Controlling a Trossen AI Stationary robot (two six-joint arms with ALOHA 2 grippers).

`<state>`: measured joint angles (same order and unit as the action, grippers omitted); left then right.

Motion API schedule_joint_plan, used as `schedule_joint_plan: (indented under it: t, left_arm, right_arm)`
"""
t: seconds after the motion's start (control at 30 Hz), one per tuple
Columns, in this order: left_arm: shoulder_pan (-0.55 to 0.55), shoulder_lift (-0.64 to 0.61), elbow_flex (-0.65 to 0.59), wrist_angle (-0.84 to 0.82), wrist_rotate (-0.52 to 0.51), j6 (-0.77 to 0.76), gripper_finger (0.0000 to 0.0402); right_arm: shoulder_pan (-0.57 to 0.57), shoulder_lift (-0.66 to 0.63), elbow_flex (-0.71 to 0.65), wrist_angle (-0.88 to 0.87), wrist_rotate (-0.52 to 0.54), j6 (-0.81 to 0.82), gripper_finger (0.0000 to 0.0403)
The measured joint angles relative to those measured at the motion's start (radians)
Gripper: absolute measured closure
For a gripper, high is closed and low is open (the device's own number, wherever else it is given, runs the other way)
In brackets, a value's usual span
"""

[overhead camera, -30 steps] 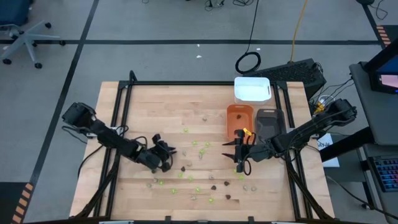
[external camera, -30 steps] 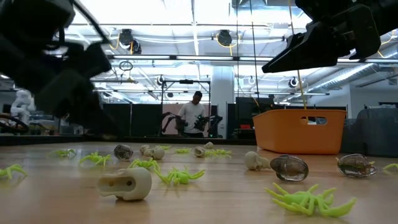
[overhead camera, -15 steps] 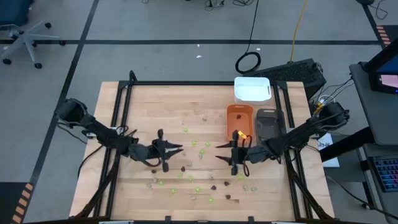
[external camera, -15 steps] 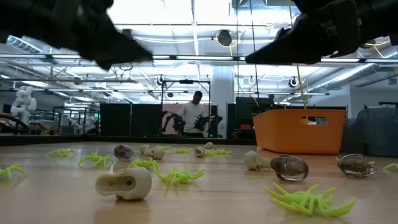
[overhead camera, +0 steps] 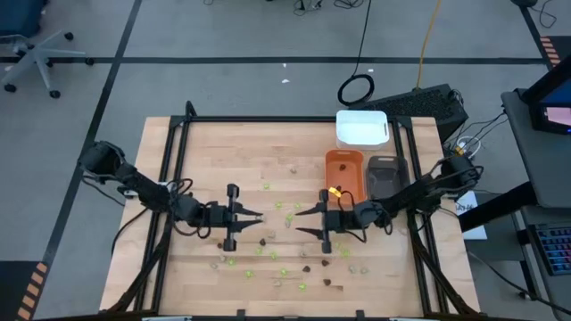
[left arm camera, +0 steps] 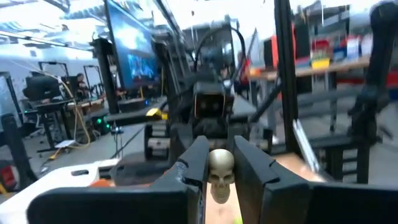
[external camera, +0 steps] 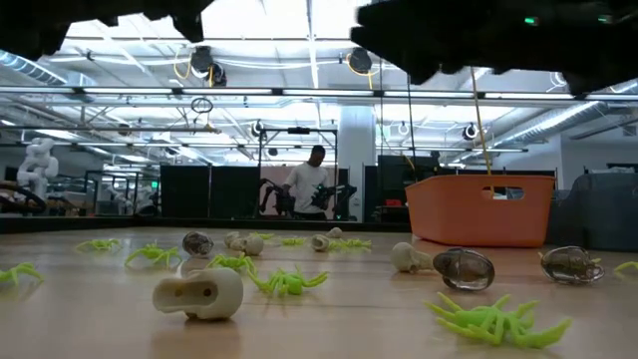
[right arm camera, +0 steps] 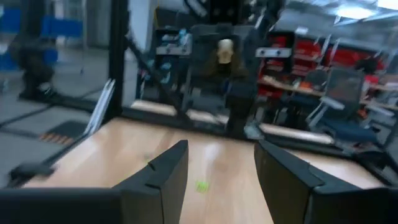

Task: Sort Halloween decoration
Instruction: Put the white skull toy into the black bin

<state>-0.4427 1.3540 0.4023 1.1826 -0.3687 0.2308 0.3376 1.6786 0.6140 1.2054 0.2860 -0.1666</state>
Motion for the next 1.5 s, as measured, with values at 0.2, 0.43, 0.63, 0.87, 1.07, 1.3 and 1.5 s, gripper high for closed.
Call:
schedule_joint_plan:
  t: [0.2, 0.43, 0.63, 0.87, 1.07, 1.3, 1.5]
  left_arm:
    - [0.034, 0.001, 0.015, 0.044, 0.002, -0.054, 0.0353]
    - [0.060, 0.001, 0.028, 0.041, 0.003, -0.119, 0.0353]
    - [0.062, 0.001, 0.028, 0.031, 0.003, -0.119, 0.0352]
    - [0.064, 0.001, 0.028, 0.030, 0.003, -0.112, 0.0352]
    - [0.068, 0.001, 0.028, 0.027, 0.003, -0.093, 0.0352]
    - [0.113, 0.001, 0.028, 0.004, 0.016, -0.111, 0.0352]
    - [0.142, 0.016, 0.028, 0.011, 0.087, -0.145, 0.0352]
  right_arm:
    - [-0.040, 0.112, 0.173, -0.032, 0.027, -0.027, 0.0234]
    - [-0.083, 0.188, 0.317, -0.037, 0.029, -0.055, 0.0234]
    - [-0.106, 0.206, 0.368, -0.037, 0.026, -0.055, 0.0234]
    - [-0.137, 0.206, 0.384, -0.043, -0.105, 0.017, 0.0234]
    - [-0.155, 0.206, 0.388, -0.040, -0.134, 0.047, 0.0234]
    - [-0.162, 0.206, 0.388, -0.039, -0.159, 0.050, 0.0234]
    - [-0.163, 0.206, 0.388, -0.036, -0.157, 0.030, 0.0234]
